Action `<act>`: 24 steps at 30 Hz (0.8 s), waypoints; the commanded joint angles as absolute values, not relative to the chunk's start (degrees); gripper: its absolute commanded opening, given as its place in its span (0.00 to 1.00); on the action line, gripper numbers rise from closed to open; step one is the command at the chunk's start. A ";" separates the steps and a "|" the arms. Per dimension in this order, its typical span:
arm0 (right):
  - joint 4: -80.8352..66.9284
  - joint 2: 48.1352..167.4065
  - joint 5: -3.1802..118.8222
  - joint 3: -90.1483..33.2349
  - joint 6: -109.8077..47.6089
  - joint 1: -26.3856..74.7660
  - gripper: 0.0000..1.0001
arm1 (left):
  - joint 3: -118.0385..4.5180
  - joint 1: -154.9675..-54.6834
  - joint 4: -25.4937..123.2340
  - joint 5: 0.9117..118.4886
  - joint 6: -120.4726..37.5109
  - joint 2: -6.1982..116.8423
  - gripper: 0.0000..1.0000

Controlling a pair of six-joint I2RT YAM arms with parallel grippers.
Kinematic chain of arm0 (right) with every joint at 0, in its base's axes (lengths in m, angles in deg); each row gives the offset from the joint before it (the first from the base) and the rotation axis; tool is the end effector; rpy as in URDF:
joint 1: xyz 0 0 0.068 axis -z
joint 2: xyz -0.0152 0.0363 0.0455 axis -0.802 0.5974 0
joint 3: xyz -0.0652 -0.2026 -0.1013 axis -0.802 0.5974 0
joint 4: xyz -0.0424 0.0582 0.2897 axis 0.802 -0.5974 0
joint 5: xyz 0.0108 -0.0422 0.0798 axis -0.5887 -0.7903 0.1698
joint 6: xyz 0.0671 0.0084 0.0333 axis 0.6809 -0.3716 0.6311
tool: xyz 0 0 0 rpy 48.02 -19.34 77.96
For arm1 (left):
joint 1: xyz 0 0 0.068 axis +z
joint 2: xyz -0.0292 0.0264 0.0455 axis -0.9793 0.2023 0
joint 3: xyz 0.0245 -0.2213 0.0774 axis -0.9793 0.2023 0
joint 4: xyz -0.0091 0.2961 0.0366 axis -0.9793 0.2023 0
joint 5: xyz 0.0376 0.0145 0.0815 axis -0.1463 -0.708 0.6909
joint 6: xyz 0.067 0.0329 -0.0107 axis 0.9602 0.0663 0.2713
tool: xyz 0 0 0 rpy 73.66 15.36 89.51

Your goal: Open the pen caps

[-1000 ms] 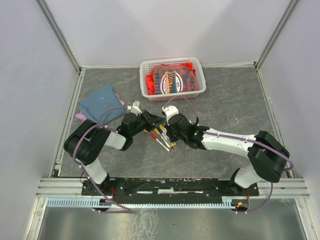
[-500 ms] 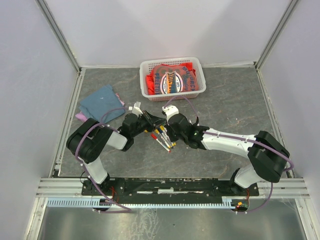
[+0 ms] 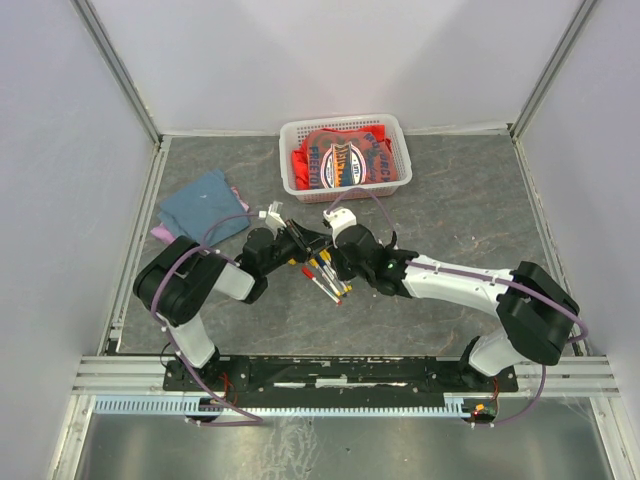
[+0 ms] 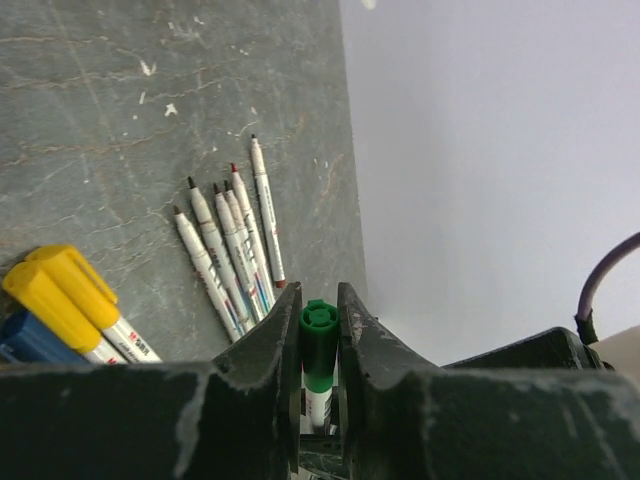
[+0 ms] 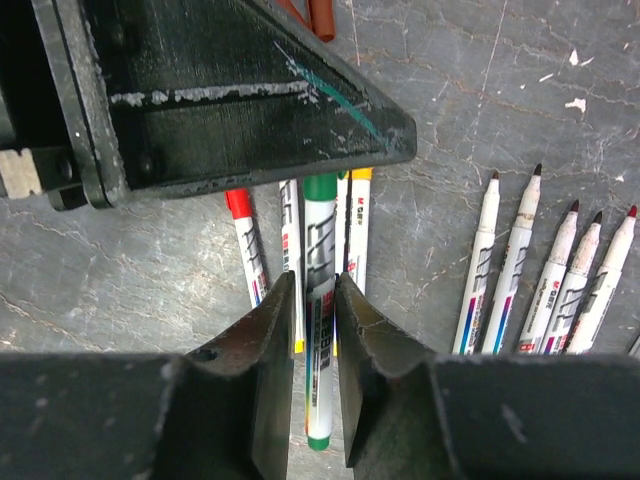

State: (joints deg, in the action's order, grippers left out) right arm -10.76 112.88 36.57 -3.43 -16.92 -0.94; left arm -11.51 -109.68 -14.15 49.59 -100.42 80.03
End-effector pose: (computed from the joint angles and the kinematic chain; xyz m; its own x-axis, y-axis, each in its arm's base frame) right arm 0.2312 0.2958 0.1346 -0.5953 -0.2311 -0.7696 -0.5038 0.8535 0.1334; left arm 0.2733 -0.1898 0.0619 -0.7568 -0.5866 -0.2884 0.1405 0.2849 -0.9482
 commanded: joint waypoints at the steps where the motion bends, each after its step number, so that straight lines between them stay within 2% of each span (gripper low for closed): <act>1: -9.44 112.77 36.51 -6.85 -17.15 -1.00 0.28 | -11.62 -110.05 -21.72 46.53 -102.15 80.51 0.03; 5: -9.53 113.25 36.71 -7.33 -17.18 -0.79 0.26 | -11.62 -110.08 -23.46 45.54 -102.44 81.02 0.03; 14: -8.57 114.76 39.76 -7.25 -16.59 1.72 0.01 | -11.84 -110.05 -26.73 44.30 -103.40 82.71 0.03; 19: -9.04 115.06 39.42 -6.71 -17.82 2.43 0.01 | -12.34 -110.06 -25.34 46.09 -104.12 82.85 0.03; 24: -10.43 115.16 36.70 -5.81 -19.98 2.38 0.01 | -13.69 -110.08 -15.37 53.00 -101.29 79.23 0.03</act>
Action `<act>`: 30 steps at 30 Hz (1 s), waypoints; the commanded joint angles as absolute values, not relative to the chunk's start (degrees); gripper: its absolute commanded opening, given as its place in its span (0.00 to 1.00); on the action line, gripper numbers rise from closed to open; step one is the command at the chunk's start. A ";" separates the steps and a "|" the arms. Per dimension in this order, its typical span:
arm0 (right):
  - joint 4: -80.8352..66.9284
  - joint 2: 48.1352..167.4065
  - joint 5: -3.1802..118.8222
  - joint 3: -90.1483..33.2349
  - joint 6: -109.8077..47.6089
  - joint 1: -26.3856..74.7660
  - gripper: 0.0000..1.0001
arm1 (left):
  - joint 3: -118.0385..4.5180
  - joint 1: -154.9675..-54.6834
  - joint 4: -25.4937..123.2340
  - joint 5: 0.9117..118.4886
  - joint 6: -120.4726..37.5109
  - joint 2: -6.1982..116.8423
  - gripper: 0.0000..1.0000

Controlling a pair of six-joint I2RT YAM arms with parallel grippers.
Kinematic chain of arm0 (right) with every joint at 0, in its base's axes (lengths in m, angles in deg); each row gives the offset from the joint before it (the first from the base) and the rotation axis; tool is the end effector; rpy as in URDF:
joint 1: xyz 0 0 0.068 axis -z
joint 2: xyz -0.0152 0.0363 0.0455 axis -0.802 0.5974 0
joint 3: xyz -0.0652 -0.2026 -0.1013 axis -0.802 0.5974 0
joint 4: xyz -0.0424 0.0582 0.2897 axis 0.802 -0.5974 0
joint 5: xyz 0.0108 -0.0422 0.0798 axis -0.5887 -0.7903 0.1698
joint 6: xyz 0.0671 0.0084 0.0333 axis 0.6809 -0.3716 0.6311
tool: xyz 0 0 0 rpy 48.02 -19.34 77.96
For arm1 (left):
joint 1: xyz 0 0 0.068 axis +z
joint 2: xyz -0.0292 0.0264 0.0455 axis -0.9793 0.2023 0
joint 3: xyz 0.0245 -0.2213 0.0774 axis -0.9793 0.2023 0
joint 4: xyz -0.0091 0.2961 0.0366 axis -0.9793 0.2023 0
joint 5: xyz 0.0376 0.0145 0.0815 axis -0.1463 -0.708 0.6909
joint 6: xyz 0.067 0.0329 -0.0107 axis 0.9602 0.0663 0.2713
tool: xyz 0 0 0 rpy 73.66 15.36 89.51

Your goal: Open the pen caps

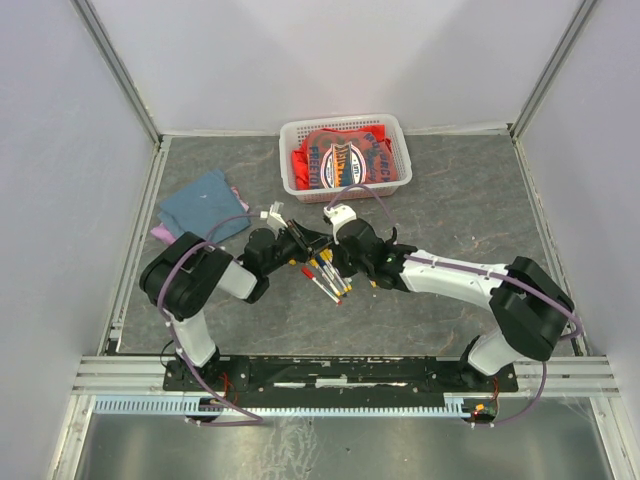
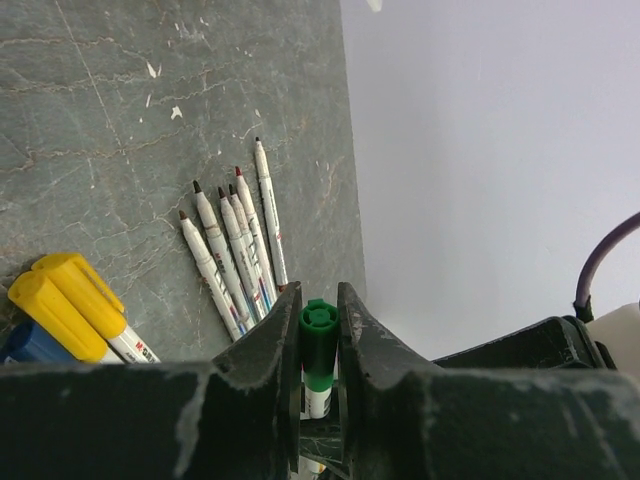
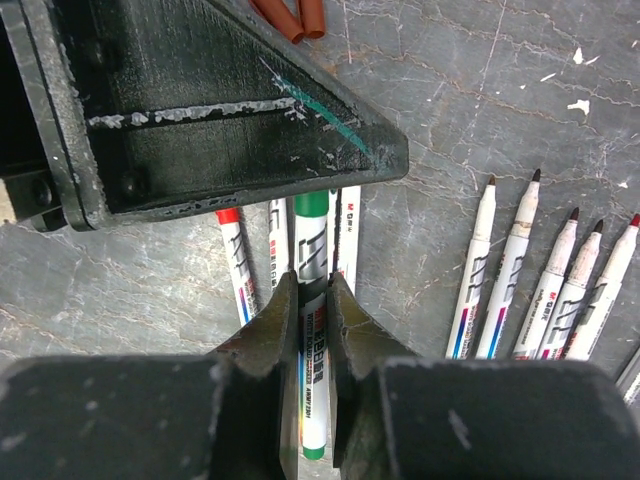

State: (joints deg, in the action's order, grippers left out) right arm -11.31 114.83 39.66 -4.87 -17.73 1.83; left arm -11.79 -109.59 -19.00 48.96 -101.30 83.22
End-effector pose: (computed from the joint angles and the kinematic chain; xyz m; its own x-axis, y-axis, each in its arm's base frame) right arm 0.2461 0.2907 0.1303 -0.6196 -0.2339 -0.7493 -0.5006 0.8530 0.1477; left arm 0.2728 -0.1897 0.0572 -0.7565 -0.5891 -0.2841 0.1582 0.2567 -0.9535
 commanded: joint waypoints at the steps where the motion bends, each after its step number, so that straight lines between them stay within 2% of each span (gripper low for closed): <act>1: -10.53 115.11 36.12 -5.45 -20.25 2.35 0.01 | -14.07 -110.08 -12.25 54.79 -100.42 78.28 0.03; 8: -9.52 113.93 34.41 -2.68 -20.78 2.27 0.01 | -19.89 -110.06 1.41 63.46 -95.67 73.77 0.03; 15: -7.69 112.19 34.66 -1.24 -20.37 2.25 0.01 | -21.58 -109.89 4.29 67.11 -94.43 72.44 0.03; 30: 2.87 105.31 52.34 5.65 -13.24 8.92 0.01 | -15.51 -106.93 -23.16 56.89 -99.51 80.35 0.03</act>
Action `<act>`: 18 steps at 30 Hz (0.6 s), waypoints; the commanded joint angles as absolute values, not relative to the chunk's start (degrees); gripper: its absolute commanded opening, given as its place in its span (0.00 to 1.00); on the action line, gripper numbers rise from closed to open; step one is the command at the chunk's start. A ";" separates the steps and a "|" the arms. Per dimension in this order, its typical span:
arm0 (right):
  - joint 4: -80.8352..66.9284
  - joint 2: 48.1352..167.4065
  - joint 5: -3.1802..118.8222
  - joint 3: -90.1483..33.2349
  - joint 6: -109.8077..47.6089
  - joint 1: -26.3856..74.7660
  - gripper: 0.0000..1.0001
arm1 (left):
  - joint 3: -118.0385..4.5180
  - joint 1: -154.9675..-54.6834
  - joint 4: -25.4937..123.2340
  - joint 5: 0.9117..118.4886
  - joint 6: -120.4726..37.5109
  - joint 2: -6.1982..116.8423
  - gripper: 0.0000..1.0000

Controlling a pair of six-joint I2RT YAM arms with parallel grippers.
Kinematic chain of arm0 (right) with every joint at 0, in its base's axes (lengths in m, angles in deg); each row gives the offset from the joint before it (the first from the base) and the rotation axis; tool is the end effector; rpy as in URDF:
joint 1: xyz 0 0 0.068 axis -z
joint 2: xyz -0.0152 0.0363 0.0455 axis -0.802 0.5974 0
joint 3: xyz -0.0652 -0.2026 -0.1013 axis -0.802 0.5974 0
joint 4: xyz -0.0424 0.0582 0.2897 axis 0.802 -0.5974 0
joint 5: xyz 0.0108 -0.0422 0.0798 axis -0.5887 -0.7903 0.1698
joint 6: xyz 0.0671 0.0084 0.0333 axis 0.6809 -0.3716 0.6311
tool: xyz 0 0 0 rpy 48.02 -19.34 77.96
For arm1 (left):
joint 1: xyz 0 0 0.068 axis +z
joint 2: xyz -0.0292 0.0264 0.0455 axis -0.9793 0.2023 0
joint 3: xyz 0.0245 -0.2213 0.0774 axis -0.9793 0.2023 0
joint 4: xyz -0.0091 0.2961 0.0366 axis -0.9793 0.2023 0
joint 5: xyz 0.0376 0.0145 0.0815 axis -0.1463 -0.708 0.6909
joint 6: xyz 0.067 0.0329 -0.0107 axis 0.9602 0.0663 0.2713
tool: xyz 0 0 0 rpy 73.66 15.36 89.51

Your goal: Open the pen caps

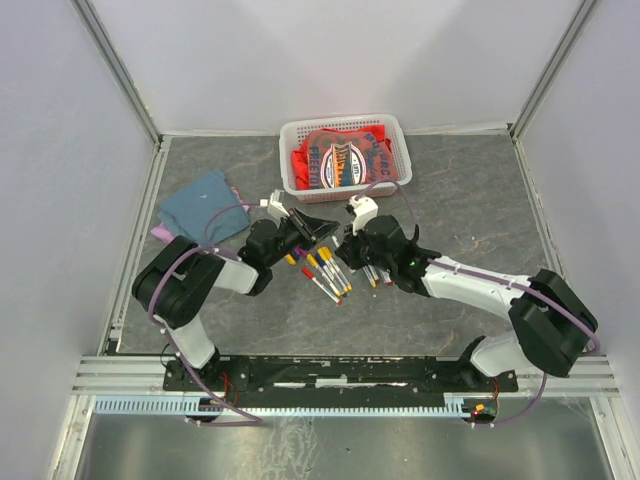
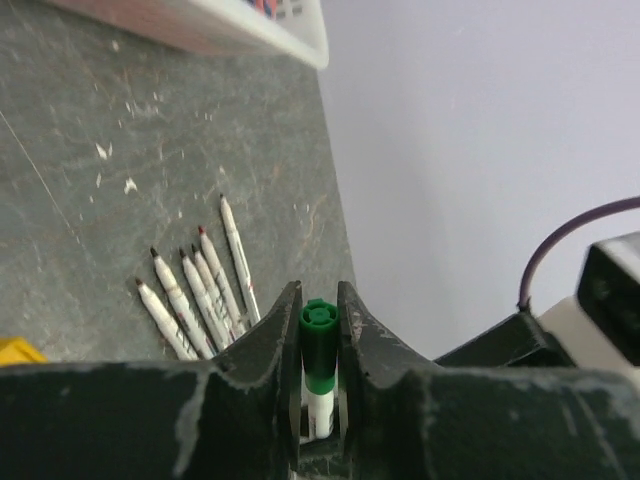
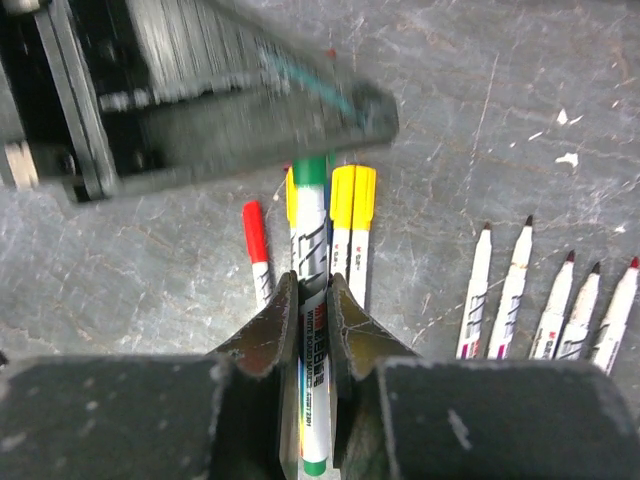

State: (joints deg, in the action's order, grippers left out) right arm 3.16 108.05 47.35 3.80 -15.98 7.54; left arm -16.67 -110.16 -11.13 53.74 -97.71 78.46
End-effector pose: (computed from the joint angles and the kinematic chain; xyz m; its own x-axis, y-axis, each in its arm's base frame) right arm 0.2588 0.2616 0.1433 -0.5644 -0.0450 -0.8243 -0.5118 0.8025 0.3066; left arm 0.2952 -0.2015 0.0896 -0.6905 -0.6278 -0.3593 0.2119 0.2993 -0.9303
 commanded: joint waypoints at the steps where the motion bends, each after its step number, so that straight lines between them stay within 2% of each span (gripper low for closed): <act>1: 3.44 105.17 53.17 5.95 -12.82 9.30 0.01 | -15.27 -106.81 -23.66 56.70 -99.58 80.65 0.03; 6: 5.26 105.00 55.77 7.54 -11.45 10.49 0.01 | -14.25 -105.44 -26.51 55.54 -100.70 81.78 0.03; 10: 3.07 105.38 53.07 6.83 -12.81 10.45 0.01 | -14.37 -105.21 -25.62 55.28 -100.99 81.92 0.03; 18: -4.42 109.30 45.77 2.79 -14.63 10.50 0.01 | -11.64 -105.39 -0.84 62.19 -92.50 71.77 0.03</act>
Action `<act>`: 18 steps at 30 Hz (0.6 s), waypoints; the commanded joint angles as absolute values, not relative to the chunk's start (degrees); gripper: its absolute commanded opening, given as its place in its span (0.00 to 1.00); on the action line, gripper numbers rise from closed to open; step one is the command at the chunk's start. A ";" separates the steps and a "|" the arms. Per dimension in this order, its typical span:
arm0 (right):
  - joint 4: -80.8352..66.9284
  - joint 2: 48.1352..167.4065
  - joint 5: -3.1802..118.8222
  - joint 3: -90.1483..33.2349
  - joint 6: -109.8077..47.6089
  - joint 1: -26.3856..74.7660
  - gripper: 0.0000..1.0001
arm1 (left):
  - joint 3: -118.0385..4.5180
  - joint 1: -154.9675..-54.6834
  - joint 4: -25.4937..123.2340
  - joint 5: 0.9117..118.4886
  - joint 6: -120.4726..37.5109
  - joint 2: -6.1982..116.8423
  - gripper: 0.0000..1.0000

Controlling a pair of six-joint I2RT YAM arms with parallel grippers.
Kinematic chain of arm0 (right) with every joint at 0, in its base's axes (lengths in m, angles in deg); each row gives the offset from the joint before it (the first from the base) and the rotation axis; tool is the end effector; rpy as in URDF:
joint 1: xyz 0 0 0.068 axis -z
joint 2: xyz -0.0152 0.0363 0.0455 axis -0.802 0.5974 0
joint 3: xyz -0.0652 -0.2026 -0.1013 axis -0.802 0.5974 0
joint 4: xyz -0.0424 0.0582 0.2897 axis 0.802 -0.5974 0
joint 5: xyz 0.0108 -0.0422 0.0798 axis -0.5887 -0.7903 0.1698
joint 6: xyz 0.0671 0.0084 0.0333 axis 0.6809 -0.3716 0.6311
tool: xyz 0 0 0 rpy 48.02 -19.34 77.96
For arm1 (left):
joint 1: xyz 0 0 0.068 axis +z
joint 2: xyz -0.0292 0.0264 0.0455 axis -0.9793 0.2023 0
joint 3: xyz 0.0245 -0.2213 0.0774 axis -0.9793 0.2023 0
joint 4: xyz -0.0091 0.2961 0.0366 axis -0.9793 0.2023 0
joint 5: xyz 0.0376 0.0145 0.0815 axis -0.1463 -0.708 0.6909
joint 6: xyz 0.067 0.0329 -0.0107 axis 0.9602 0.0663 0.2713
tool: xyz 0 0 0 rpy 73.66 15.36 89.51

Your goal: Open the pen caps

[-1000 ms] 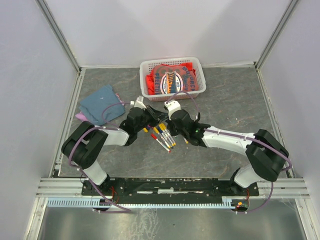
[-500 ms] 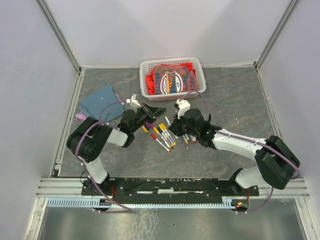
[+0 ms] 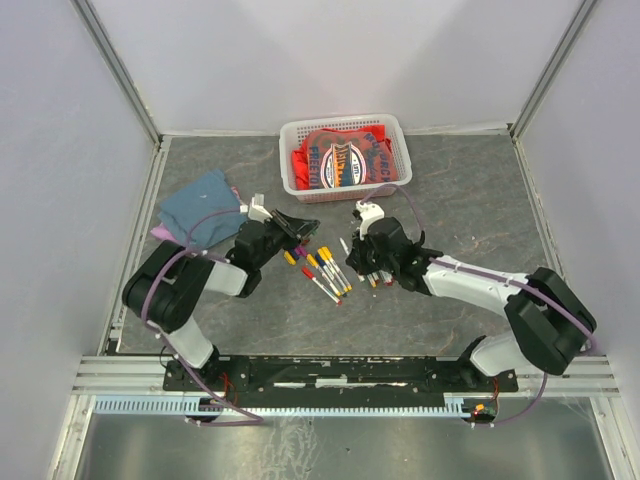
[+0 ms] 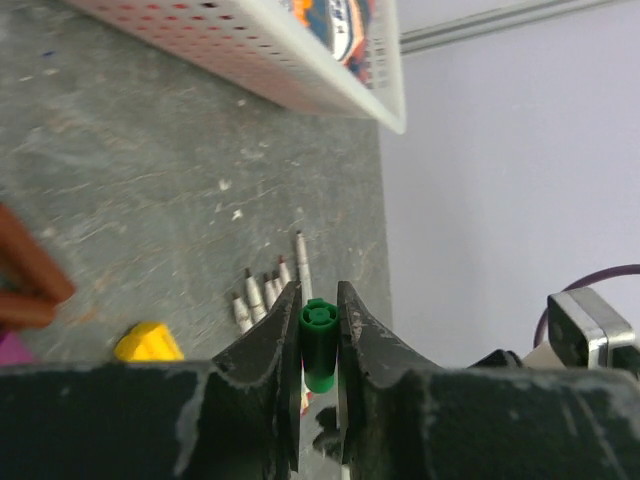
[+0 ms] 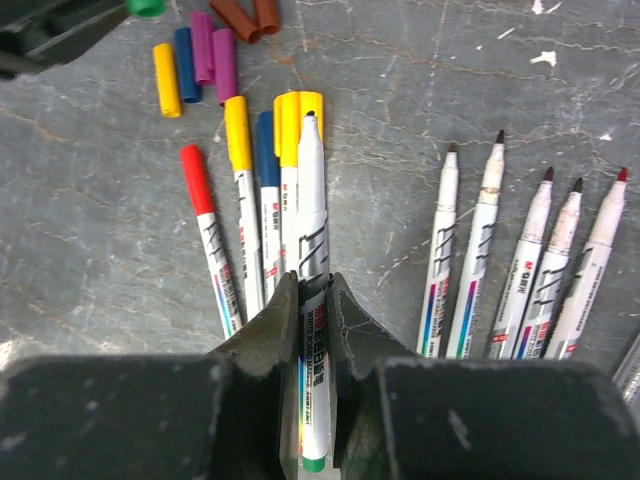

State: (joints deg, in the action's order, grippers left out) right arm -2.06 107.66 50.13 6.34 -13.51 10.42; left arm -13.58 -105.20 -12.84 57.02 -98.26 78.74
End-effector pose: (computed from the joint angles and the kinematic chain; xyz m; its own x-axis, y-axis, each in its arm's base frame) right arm 0.2579 0.2397 0.1183 -0.6715 -0.0600 -0.7385 -0.4423 0.8322 0.3345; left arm 0.3019 -0.1664 0.0759 -0.6035 -0.7173 -0.3482 0.1388 0.3355 -0.9318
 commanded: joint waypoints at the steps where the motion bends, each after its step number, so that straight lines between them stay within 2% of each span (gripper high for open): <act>1: -4.60 109.86 45.01 2.71 -14.60 10.51 0.01 | -10.87 -105.42 1.62 63.39 -91.86 70.12 0.03; 7: -5.87 113.28 41.66 1.38 -14.41 10.35 0.01 | -5.92 -105.53 9.22 67.97 -90.13 63.20 0.03; 18: -5.38 116.63 40.59 0.75 -14.90 9.70 0.01 | -1.64 -105.44 11.84 69.26 -89.99 61.33 0.04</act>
State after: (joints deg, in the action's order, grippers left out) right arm -6.48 115.64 42.02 3.54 -13.86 10.29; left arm -2.39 -105.20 11.95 67.10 -92.58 62.55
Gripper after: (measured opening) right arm 0.159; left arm 0.215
